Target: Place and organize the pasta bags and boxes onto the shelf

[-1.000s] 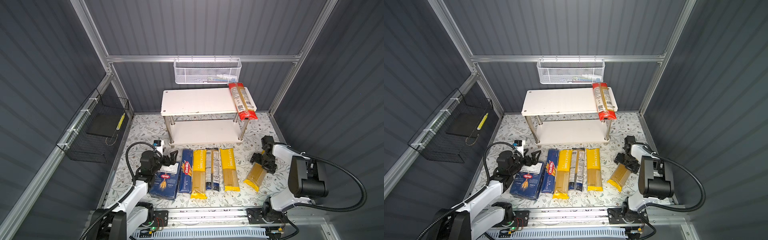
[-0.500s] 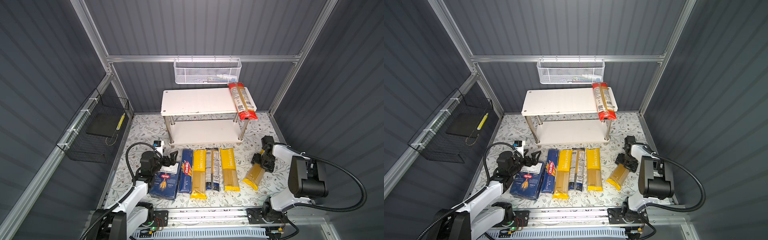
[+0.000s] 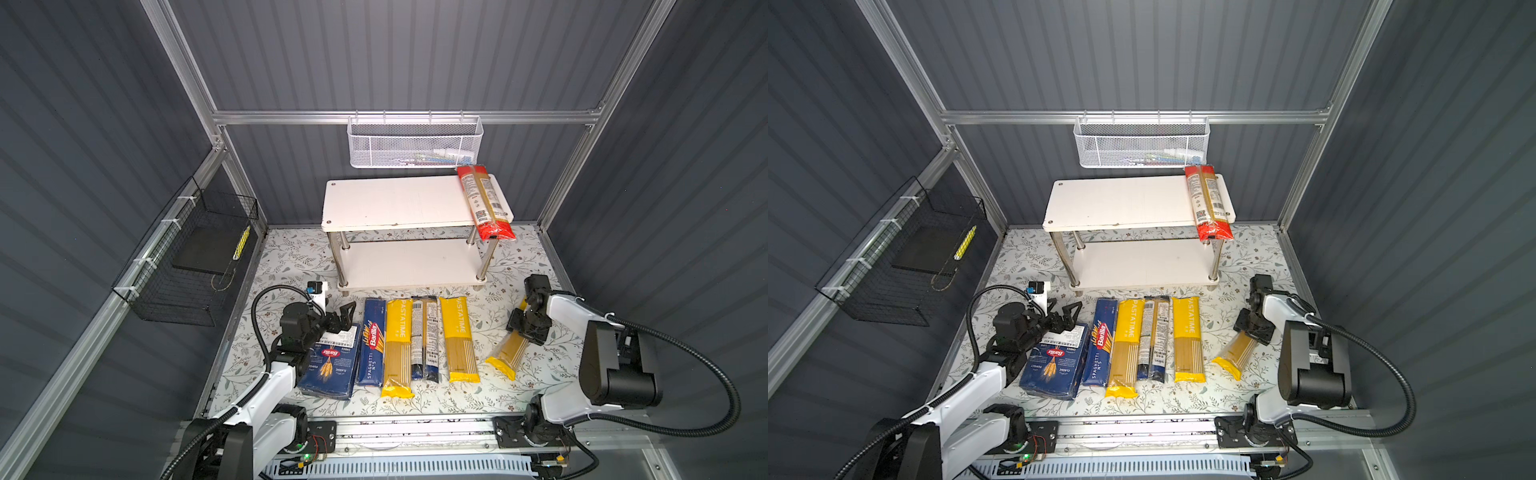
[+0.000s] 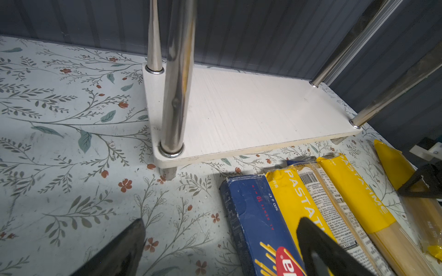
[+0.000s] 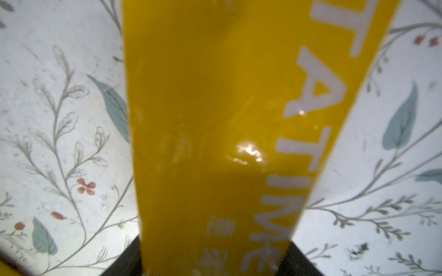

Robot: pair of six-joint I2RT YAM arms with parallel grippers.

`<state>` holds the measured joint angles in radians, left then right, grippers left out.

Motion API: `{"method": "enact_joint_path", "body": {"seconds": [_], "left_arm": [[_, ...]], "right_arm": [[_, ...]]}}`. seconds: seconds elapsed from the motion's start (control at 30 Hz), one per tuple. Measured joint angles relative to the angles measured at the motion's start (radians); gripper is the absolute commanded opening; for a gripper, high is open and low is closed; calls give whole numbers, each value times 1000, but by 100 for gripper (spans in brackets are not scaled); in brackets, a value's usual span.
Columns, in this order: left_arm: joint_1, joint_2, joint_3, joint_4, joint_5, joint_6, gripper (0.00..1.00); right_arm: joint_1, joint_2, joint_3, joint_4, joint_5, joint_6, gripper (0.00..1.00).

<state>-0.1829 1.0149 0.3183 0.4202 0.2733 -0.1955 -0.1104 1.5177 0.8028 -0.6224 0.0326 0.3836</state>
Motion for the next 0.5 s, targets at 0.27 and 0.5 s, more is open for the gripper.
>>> {"method": "enact_joint_path", "body": {"seconds": [0.27, 0.5], "left_arm": [[0, -7, -4, 3, 0, 0, 100], [0, -7, -6, 7, 0, 0, 100]], "right_arm": [[0, -87, -54, 3, -62, -9, 48], [0, -96, -56, 9, -101, -30, 45]]}}
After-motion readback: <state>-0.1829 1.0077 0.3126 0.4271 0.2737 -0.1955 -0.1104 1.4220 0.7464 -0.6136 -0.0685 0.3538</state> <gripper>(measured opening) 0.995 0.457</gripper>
